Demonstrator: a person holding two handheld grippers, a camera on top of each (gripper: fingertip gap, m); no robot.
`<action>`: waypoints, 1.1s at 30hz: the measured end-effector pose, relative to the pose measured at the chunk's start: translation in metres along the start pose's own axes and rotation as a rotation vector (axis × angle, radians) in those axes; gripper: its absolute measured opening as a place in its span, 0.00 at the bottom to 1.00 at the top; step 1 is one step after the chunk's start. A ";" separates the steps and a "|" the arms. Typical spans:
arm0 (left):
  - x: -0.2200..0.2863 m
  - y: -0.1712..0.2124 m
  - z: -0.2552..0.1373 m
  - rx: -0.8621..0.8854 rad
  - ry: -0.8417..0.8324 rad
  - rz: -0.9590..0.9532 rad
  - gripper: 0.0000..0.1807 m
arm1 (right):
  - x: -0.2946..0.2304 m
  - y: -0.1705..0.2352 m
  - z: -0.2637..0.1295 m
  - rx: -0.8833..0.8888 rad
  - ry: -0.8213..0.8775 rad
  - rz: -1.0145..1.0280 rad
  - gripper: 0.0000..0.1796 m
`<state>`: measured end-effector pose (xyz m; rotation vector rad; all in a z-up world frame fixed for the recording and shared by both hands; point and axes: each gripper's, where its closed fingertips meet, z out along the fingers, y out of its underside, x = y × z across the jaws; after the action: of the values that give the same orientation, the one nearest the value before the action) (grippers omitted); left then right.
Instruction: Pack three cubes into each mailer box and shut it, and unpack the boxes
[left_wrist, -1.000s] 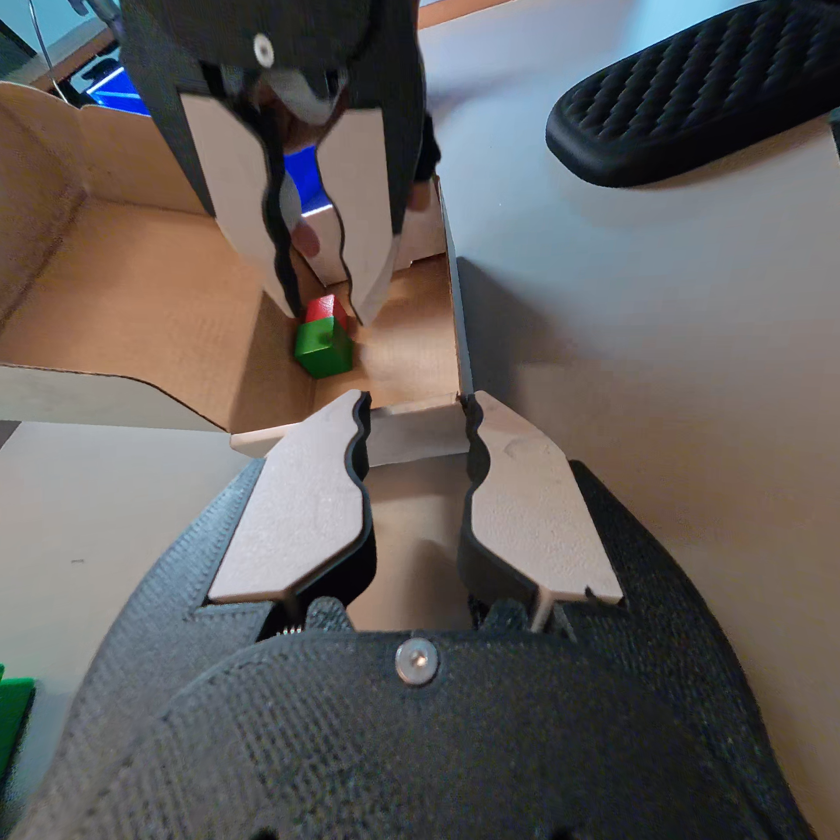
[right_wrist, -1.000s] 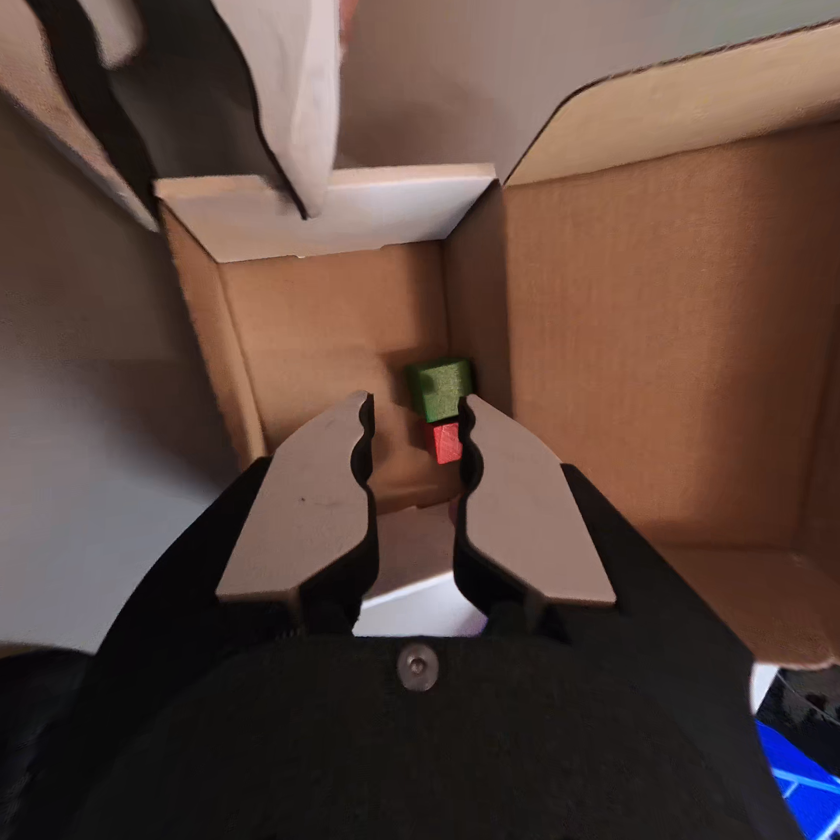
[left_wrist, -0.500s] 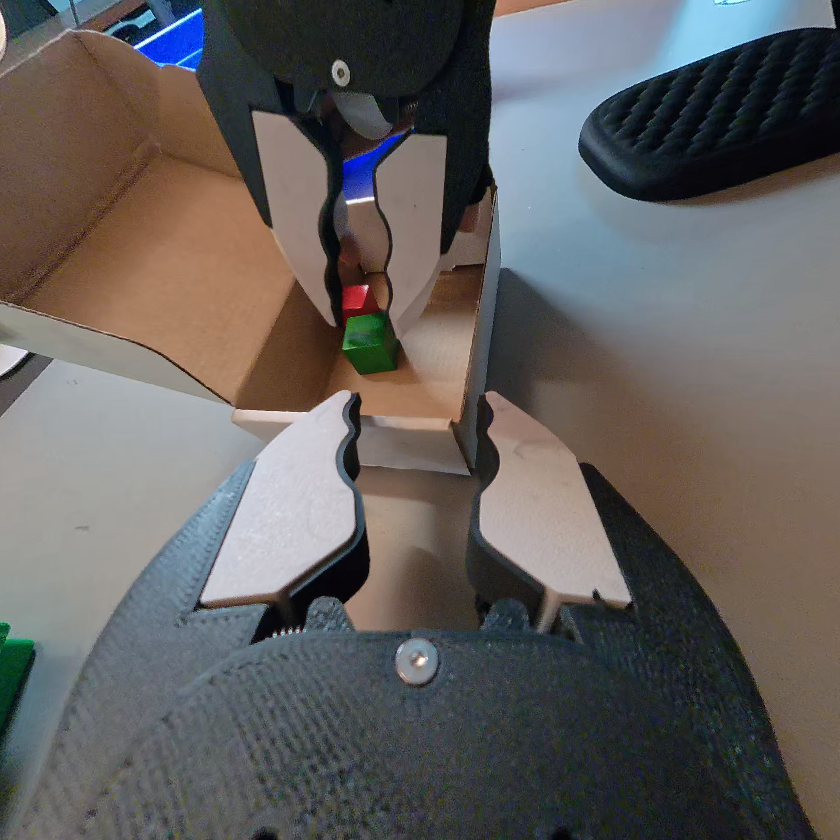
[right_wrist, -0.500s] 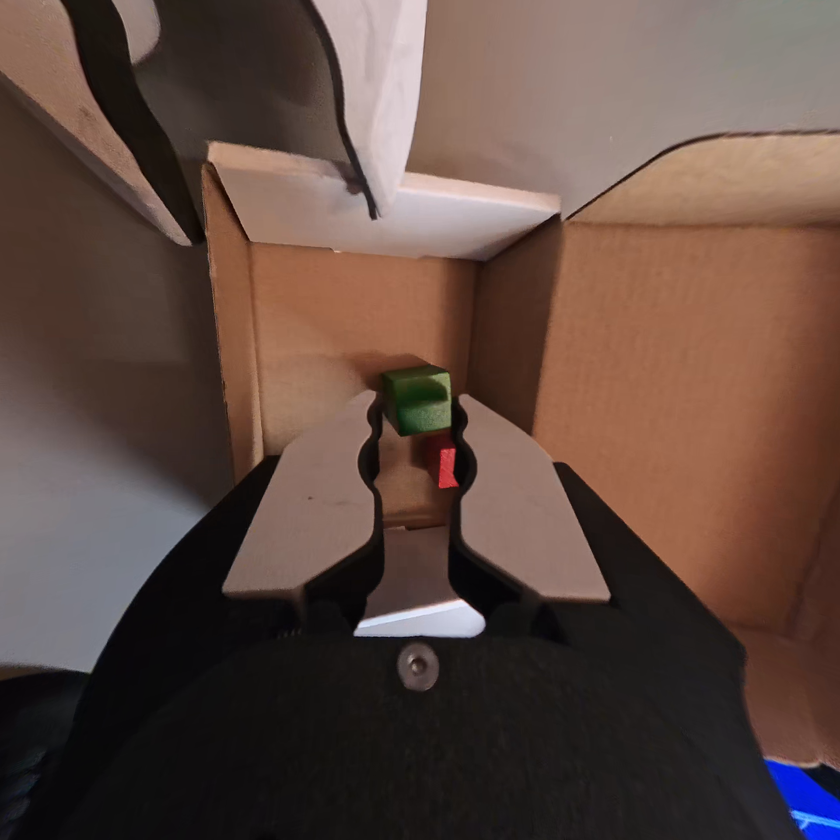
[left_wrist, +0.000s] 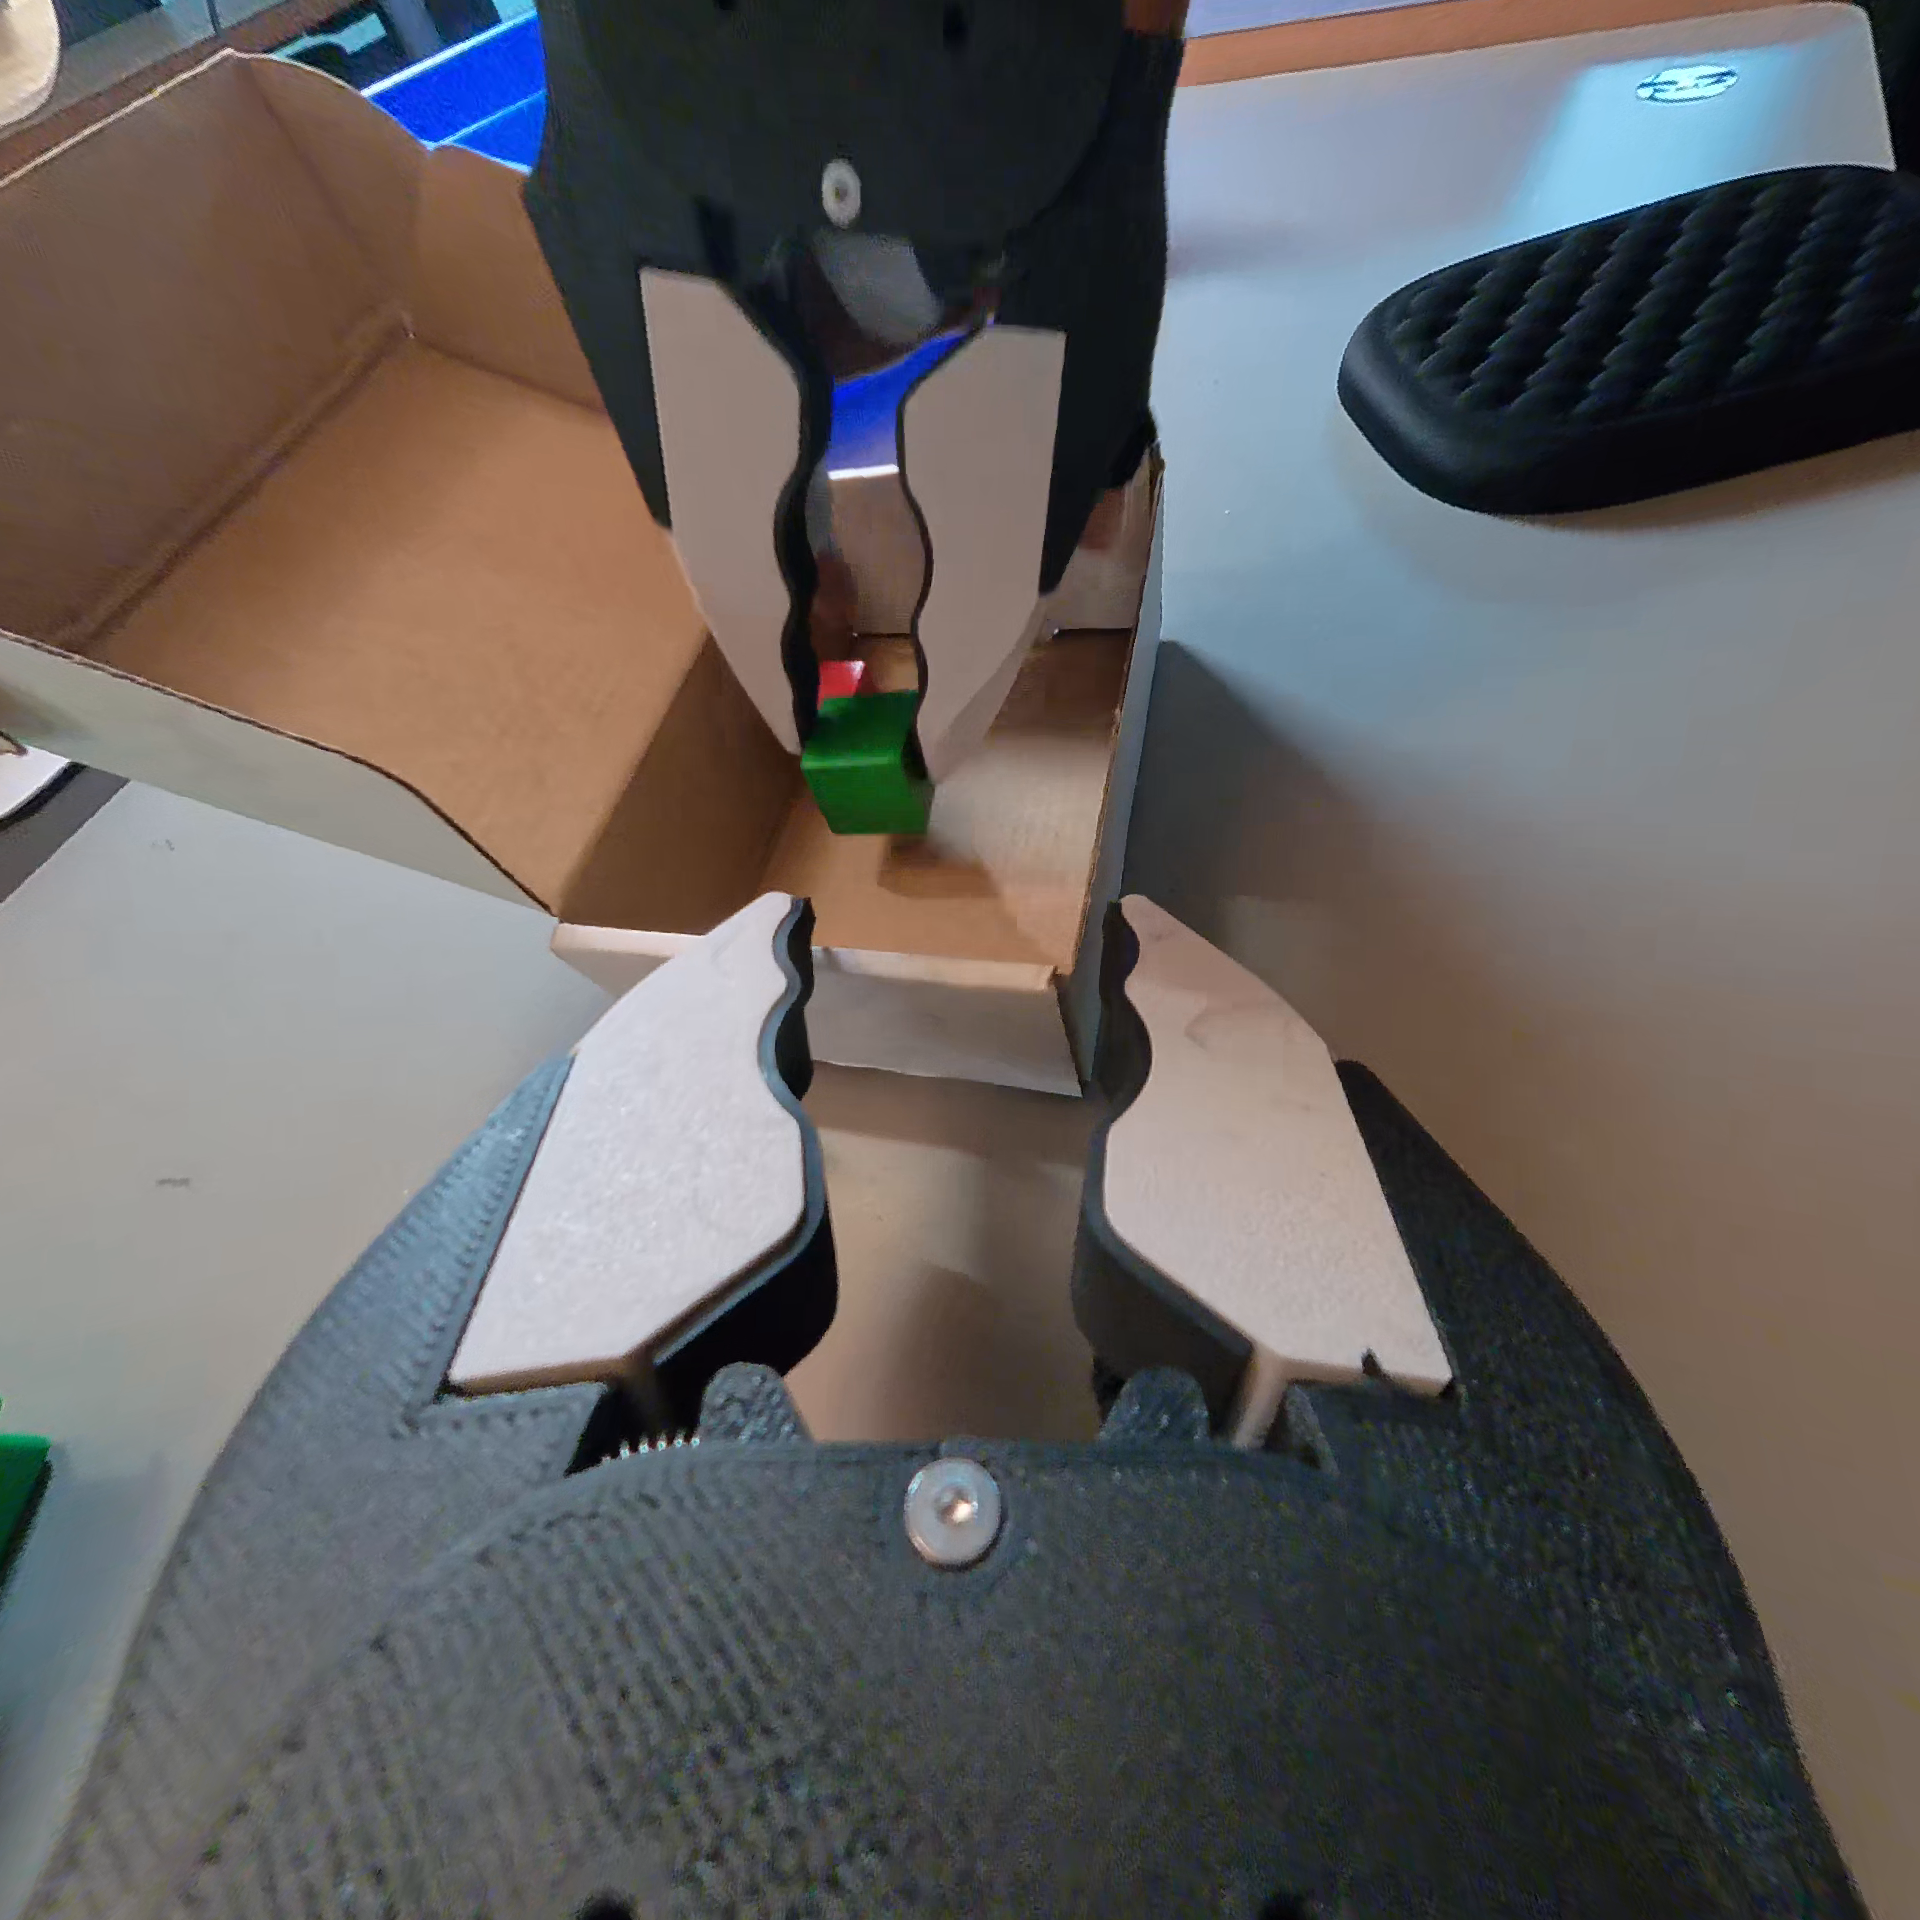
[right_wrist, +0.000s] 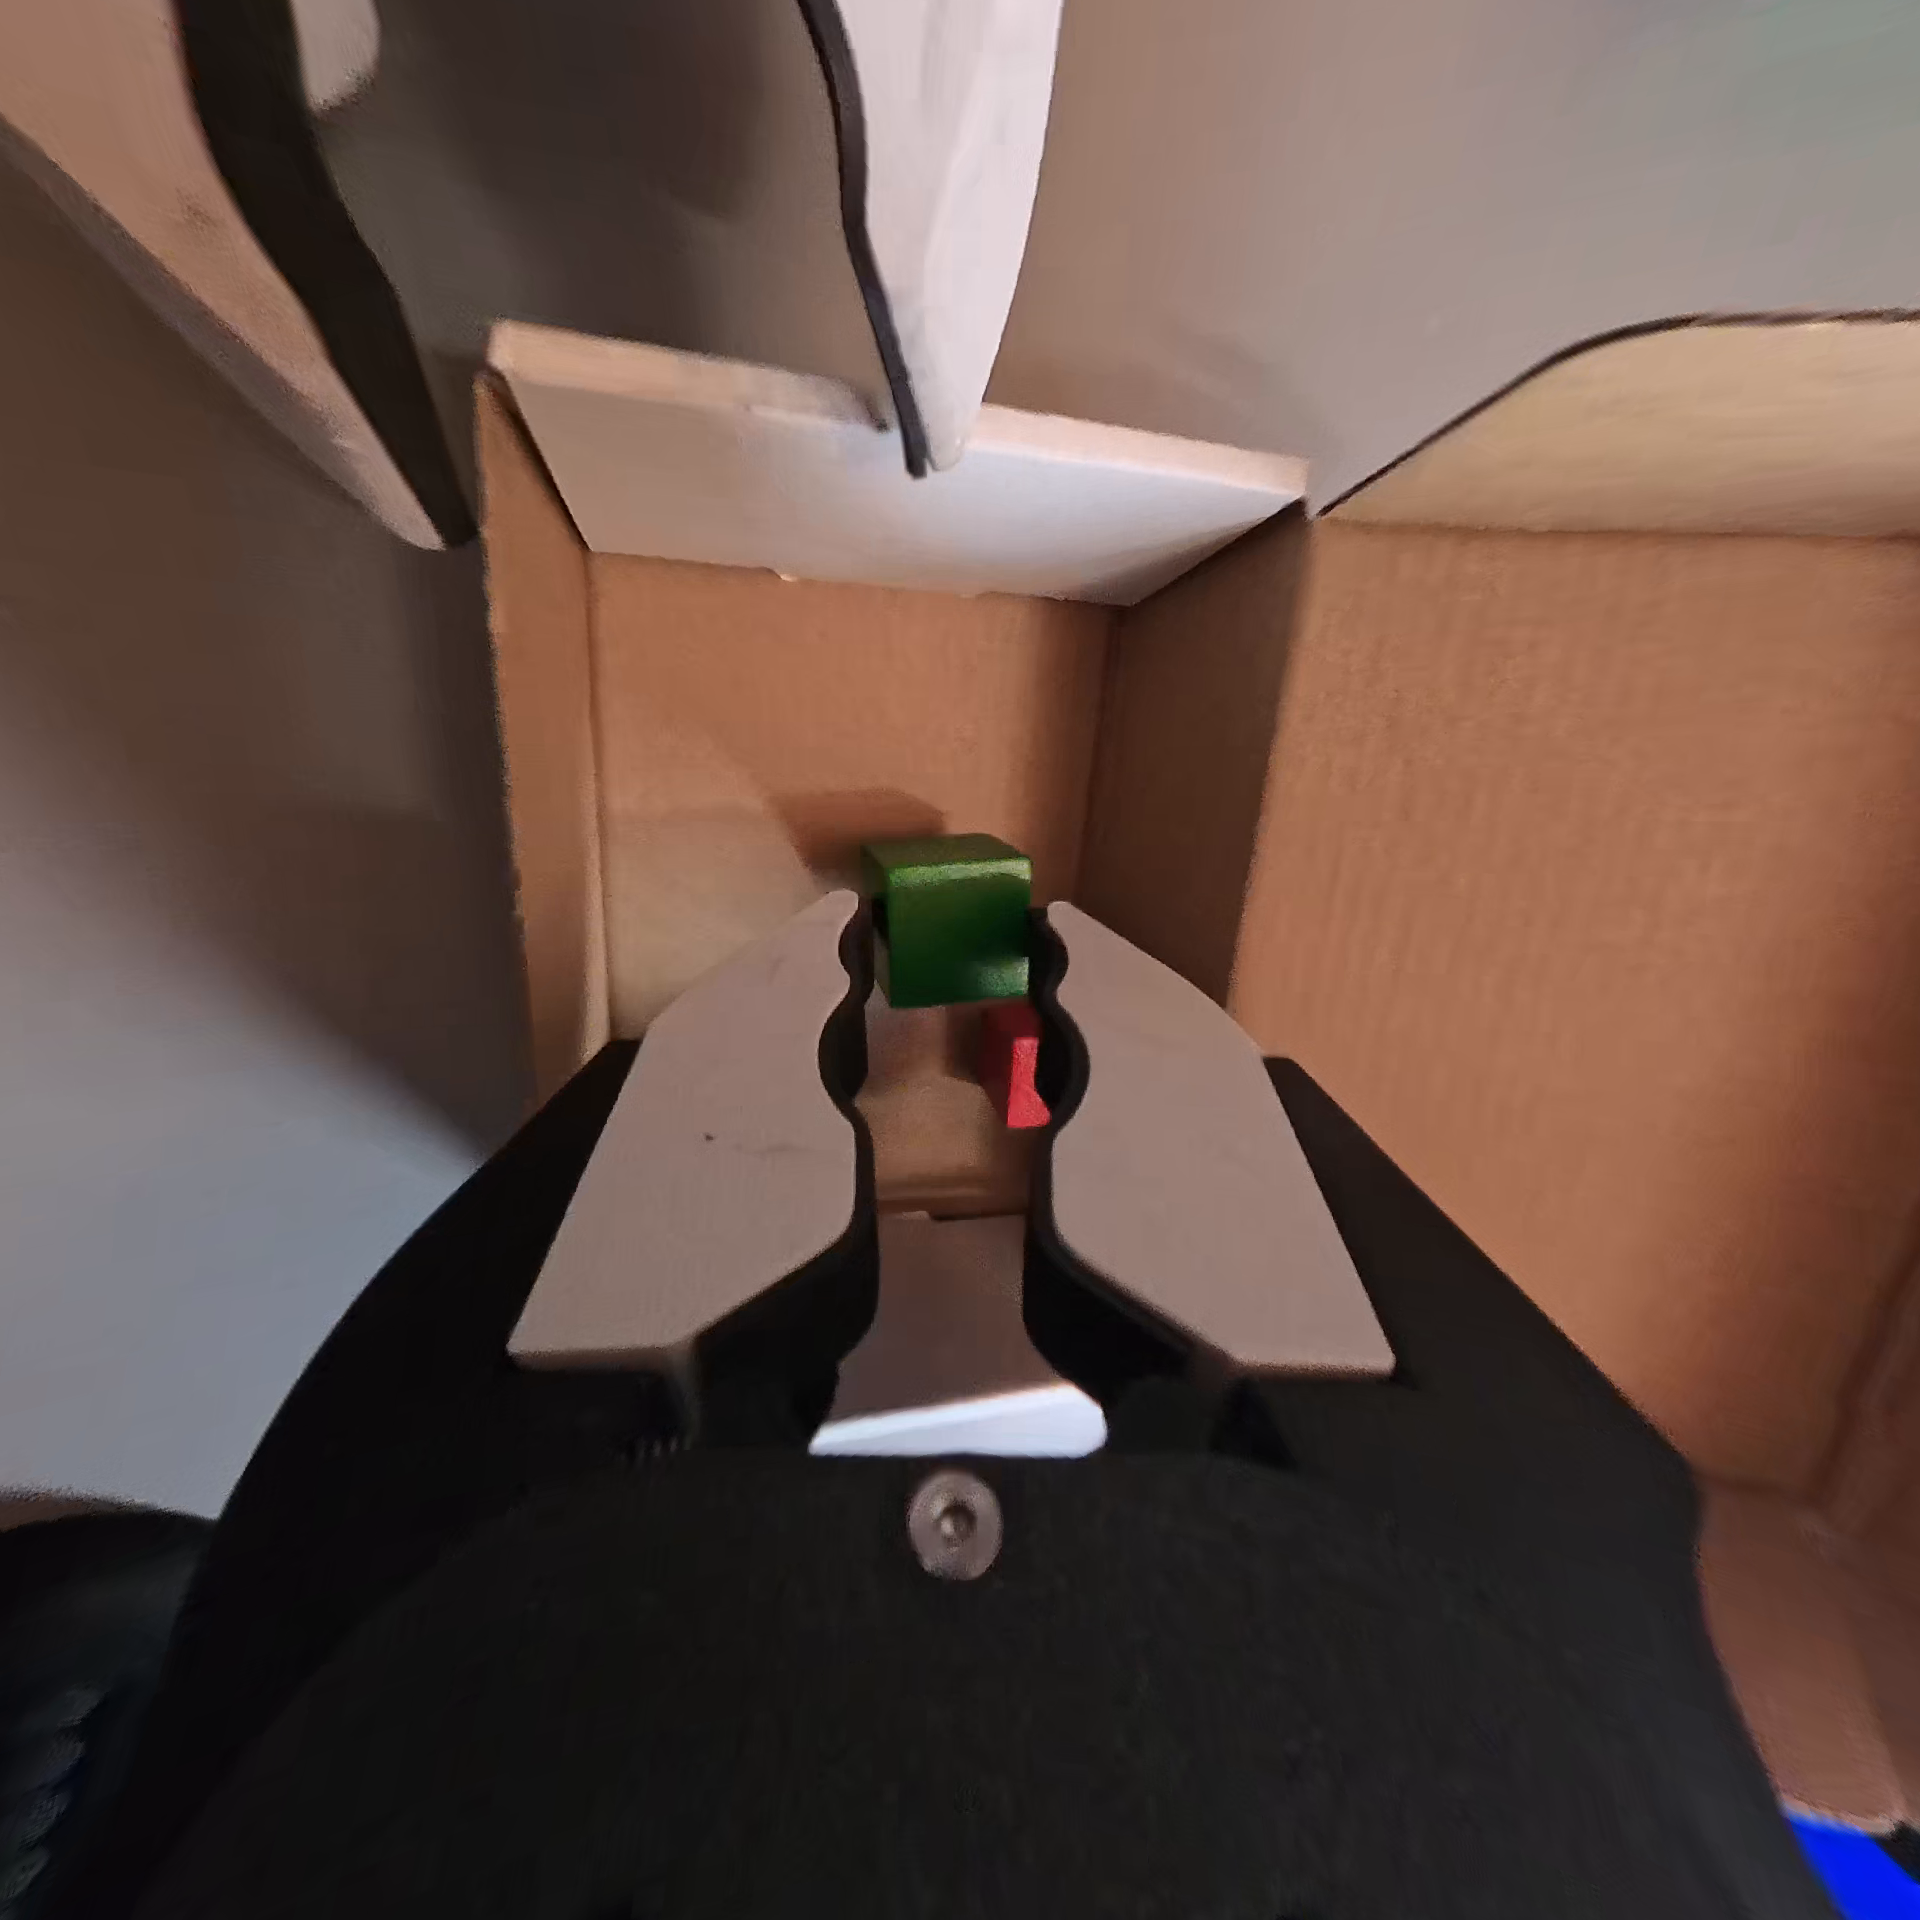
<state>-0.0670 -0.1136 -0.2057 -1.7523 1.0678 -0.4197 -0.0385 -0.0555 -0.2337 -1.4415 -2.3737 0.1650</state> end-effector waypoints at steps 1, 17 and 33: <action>0.000 0.000 0.000 0.000 -0.001 -0.003 0.29 | 0.001 -0.002 -0.007 0.020 0.004 0.011 0.15; -0.005 -0.004 0.000 0.005 -0.028 -0.043 0.32 | 0.077 0.114 -0.156 0.003 0.280 0.348 0.16; -0.006 -0.002 0.001 0.005 -0.024 -0.067 0.32 | 0.094 0.290 -0.076 -0.270 0.199 0.717 0.16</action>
<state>-0.0685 -0.1077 -0.2032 -1.7884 0.9923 -0.4412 0.1921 0.1582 -0.2214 -2.2667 -1.6778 -0.1242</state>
